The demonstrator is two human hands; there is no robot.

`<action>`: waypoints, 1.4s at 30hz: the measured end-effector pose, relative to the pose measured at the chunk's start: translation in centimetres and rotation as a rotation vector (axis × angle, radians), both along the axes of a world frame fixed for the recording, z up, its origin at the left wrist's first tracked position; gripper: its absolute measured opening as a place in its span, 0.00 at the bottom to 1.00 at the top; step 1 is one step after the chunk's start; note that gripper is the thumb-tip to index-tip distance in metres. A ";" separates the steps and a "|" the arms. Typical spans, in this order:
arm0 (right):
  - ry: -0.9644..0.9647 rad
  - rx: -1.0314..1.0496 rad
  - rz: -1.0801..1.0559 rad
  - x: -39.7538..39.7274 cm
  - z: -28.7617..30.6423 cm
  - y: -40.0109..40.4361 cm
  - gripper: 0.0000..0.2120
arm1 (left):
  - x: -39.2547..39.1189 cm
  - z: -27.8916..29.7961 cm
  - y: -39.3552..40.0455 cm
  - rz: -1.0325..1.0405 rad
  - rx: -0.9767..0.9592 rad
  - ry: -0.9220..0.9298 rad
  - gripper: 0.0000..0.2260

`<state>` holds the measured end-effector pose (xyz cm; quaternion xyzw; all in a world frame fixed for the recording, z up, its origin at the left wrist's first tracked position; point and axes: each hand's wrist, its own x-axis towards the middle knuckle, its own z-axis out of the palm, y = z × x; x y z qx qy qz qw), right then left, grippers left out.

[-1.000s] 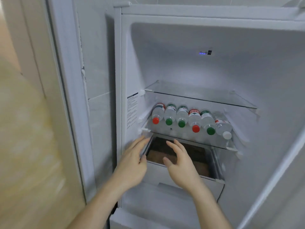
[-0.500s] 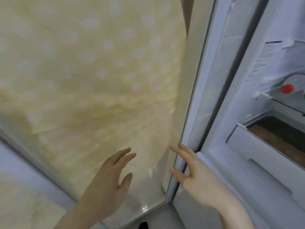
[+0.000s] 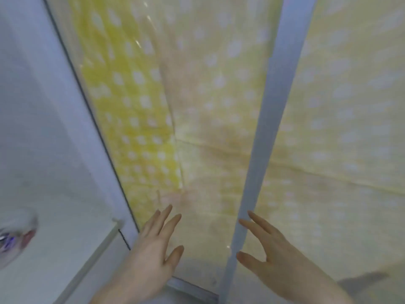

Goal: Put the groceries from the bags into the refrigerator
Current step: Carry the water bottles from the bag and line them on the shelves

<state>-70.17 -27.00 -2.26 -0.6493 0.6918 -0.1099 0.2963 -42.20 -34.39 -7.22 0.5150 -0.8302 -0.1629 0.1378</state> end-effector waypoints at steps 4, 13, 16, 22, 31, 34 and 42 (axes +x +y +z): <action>0.012 0.015 0.181 6.9 0.0 -4.9 0.33 | 7.8 0.3 -0.5 0.167 -0.014 -0.038 0.32; 0.071 0.001 0.518 17.8 -0.8 -11.9 0.32 | 18.1 -1.2 2.8 0.544 0.032 -0.036 0.46; 0.058 0.009 0.667 20.4 -1.3 -13.9 0.35 | 19.5 -1.6 5.2 0.705 0.018 0.005 0.44; 0.041 0.008 0.973 25.7 -2.5 -15.6 0.33 | 20.2 -2.3 11.5 1.038 -0.016 0.051 0.37; -0.011 -0.038 1.302 38.1 -2.6 -11.5 0.32 | 25.1 -2.3 22.2 1.378 -0.060 0.051 0.37; -0.025 -0.045 1.368 42.1 -2.3 -9.4 0.32 | 27.7 -1.9 25.6 1.465 -0.052 0.027 0.38; -0.076 -0.024 1.458 52.0 -2.5 -3.9 0.32 | 34.3 -1.5 32.8 1.580 -0.026 0.028 0.38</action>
